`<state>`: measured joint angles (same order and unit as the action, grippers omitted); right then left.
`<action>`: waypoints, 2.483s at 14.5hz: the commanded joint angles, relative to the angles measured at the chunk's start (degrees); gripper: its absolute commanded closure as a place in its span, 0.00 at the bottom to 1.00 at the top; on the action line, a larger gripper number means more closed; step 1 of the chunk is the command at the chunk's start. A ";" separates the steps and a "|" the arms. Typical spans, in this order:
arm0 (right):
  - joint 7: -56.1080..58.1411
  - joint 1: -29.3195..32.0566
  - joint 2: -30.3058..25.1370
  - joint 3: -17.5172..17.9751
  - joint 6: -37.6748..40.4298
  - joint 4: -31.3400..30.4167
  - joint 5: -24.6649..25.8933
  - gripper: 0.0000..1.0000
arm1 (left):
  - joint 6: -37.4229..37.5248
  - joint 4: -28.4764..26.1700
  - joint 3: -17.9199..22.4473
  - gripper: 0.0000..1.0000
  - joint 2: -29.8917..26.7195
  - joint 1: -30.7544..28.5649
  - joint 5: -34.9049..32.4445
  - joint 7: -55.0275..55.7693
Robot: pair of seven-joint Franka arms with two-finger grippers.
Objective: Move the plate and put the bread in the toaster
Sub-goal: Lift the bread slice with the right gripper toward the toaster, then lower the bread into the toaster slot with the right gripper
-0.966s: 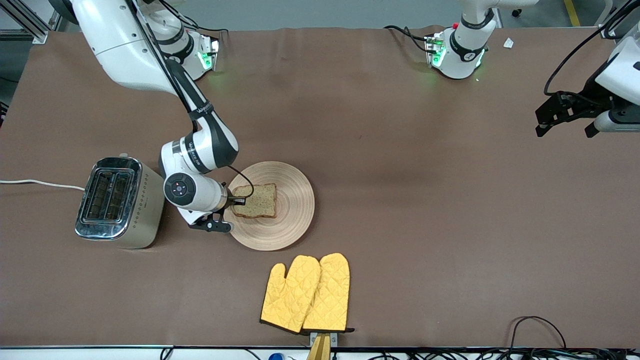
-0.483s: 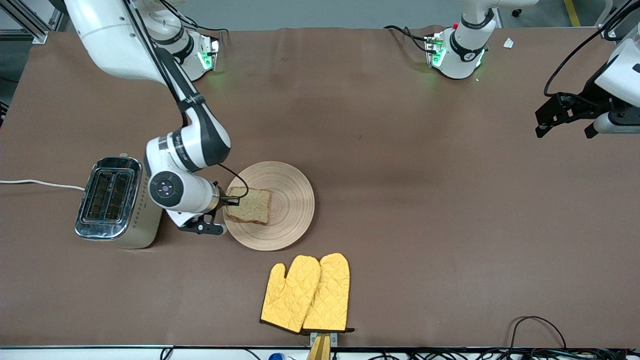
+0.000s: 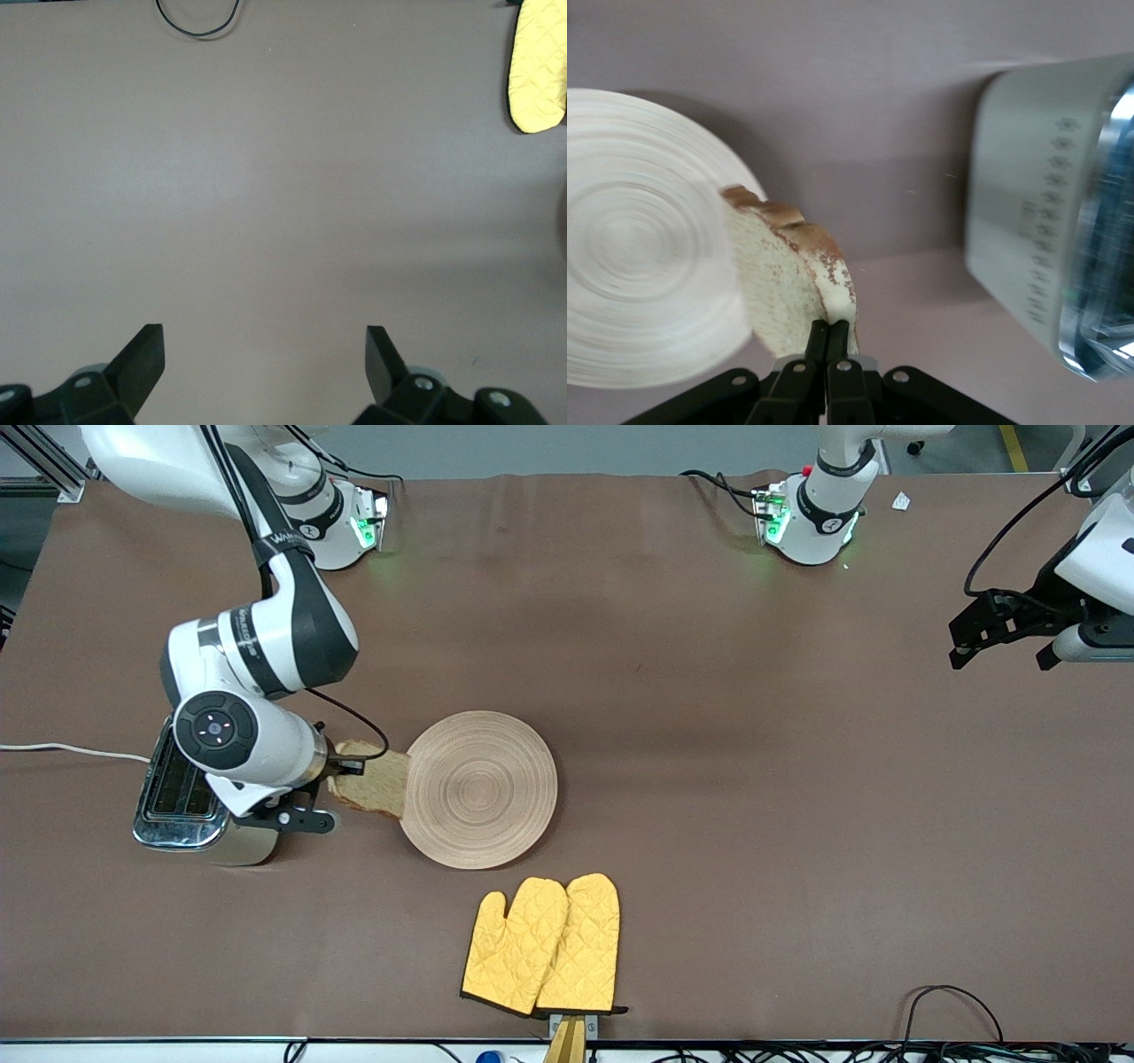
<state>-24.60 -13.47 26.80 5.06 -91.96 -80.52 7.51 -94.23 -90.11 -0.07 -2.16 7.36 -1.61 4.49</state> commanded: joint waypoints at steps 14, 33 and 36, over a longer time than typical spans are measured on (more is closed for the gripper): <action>15.29 -2.17 -0.87 -0.40 18.83 5.02 40.11 1.00 | 1.06 1.34 -0.19 0.00 0.49 0.20 0.02 0.70; -6.95 -0.15 4.49 -1.72 19.36 4.06 41.88 1.00 | 1.06 1.43 -0.19 0.00 0.49 0.37 0.02 0.78; -7.48 -0.15 4.49 -1.72 21.37 3.27 41.71 1.00 | 1.06 1.34 -0.28 0.00 0.49 0.29 0.02 0.78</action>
<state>-30.87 -14.04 31.86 2.85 -71.70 -75.84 48.61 -94.23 -90.09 -0.16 -2.14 7.58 -1.61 4.49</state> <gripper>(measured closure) 0.978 0.000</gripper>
